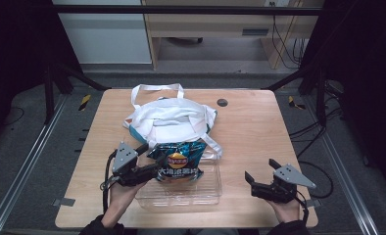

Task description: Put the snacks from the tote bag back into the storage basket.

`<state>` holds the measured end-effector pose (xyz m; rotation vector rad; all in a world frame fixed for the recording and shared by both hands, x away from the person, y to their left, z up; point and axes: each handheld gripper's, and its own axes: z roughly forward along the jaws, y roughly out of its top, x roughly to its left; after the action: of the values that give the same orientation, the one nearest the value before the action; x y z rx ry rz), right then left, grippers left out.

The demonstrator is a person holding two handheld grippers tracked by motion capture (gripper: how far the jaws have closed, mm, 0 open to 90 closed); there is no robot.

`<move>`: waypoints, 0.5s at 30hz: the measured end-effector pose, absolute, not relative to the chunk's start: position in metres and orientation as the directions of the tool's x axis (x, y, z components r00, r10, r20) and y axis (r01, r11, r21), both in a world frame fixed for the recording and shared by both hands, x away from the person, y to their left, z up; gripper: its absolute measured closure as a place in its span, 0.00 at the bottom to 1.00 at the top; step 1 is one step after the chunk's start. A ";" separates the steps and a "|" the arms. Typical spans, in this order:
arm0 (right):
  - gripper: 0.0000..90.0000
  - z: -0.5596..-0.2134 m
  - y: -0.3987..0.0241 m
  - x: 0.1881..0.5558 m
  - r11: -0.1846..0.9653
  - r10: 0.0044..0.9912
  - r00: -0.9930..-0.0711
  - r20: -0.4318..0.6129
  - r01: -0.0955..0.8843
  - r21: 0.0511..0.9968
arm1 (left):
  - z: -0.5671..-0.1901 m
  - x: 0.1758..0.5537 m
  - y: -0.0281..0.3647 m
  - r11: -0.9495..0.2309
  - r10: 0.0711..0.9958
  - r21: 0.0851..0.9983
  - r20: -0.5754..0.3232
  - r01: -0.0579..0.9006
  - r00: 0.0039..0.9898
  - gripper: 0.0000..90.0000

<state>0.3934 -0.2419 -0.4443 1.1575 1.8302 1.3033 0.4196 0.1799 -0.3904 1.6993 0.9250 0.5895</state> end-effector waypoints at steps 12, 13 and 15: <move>0.06 -0.444 -0.242 0.393 0.136 0.899 -0.437 0.012 0.305 0.942 | -0.392 0.419 0.184 -0.112 0.806 0.944 -0.097 0.310 0.585 0.43; 0.06 -0.444 -0.242 0.393 0.136 0.900 -0.436 0.012 0.306 0.942 | -0.392 0.419 0.185 -0.110 0.807 0.944 -0.097 0.311 0.582 0.44; 0.06 -0.444 -0.242 0.393 0.137 0.899 -0.437 0.011 0.305 0.942 | -0.393 0.420 0.185 -0.106 0.812 0.944 -0.100 0.312 0.575 0.47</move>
<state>0.3935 -0.2421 -0.4443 1.1558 1.8319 1.3030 0.4199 0.1855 -0.3926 1.6808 0.9469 0.5528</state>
